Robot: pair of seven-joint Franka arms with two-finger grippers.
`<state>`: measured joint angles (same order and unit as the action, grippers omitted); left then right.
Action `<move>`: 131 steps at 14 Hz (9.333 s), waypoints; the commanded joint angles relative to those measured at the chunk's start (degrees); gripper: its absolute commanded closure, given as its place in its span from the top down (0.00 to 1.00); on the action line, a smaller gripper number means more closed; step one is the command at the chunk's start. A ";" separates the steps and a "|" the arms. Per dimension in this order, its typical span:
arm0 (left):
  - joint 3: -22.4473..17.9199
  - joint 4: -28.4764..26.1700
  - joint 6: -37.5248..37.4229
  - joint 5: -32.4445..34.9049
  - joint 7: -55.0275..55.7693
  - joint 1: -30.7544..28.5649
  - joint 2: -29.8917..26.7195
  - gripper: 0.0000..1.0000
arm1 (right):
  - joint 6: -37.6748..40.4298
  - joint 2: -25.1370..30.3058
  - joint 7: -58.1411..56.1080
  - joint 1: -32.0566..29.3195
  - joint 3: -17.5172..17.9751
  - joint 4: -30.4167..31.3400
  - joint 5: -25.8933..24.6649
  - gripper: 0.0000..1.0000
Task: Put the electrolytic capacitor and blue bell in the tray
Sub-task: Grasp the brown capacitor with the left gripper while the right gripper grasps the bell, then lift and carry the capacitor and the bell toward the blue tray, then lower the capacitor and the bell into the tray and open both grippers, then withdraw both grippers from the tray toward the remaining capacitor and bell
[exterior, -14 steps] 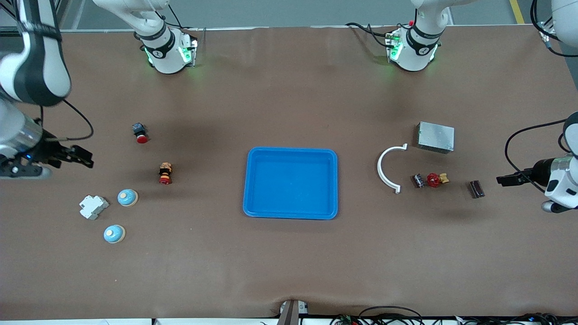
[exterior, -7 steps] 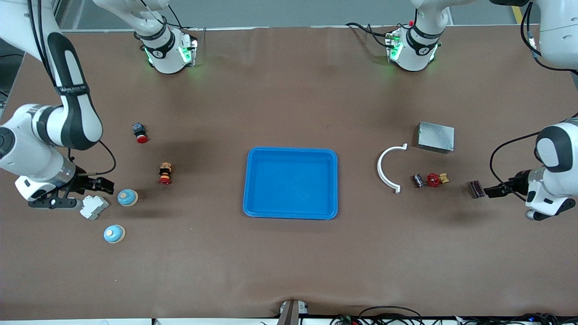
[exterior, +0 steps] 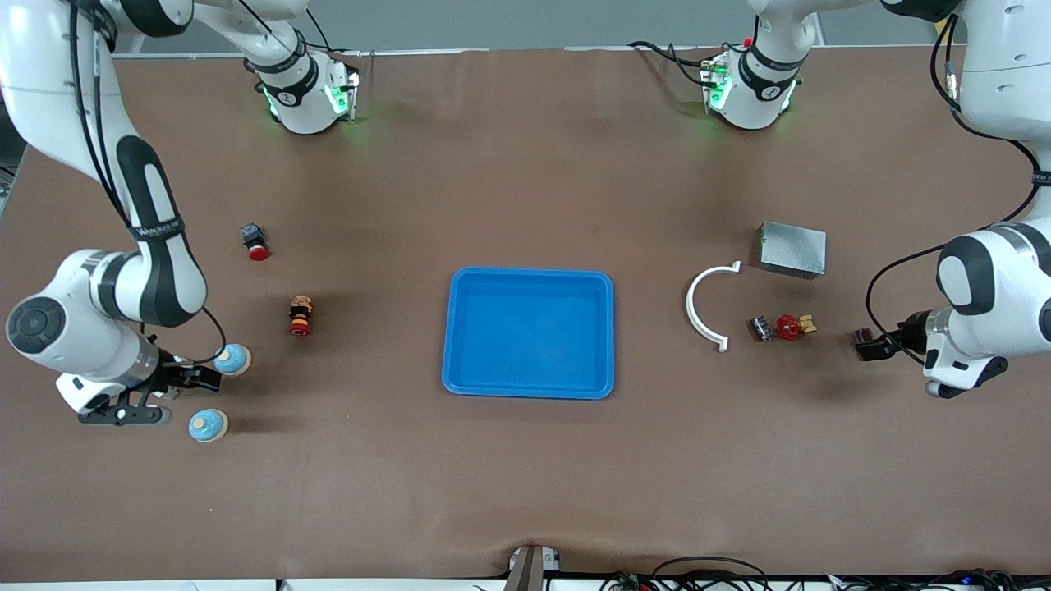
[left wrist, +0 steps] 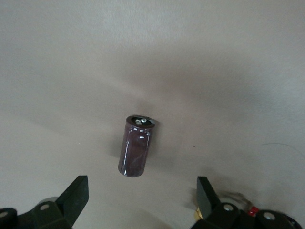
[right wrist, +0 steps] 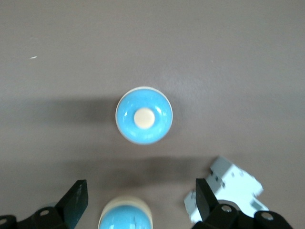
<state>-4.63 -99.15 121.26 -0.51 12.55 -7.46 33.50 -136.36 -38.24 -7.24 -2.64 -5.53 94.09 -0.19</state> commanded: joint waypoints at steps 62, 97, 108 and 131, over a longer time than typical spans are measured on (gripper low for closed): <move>4.72 21.11 -16.68 -2.38 66.36 36.20 1.39 0.00 | 7.35 5.29 72.44 42.71 0.70 1.36 3.09 0.00; 4.46 16.71 1.08 -7.66 78.68 44.64 13.26 0.03 | 0.22 -4.12 82.21 49.31 0.61 -0.22 2.74 0.11; 4.02 17.24 0.30 -7.66 78.59 44.29 11.34 1.00 | 2.41 -3.42 79.24 47.65 0.26 -3.29 1.51 1.00; 3.93 14.87 -27.13 1.38 27.29 22.95 -12.05 1.00 | -6.96 9.50 8.93 8.27 0.35 14.36 -0.87 1.00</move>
<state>-1.05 -82.19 94.24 -0.69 43.61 17.37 23.28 -138.87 -30.99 4.63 8.36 -6.57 103.16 0.03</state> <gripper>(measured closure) 0.000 0.000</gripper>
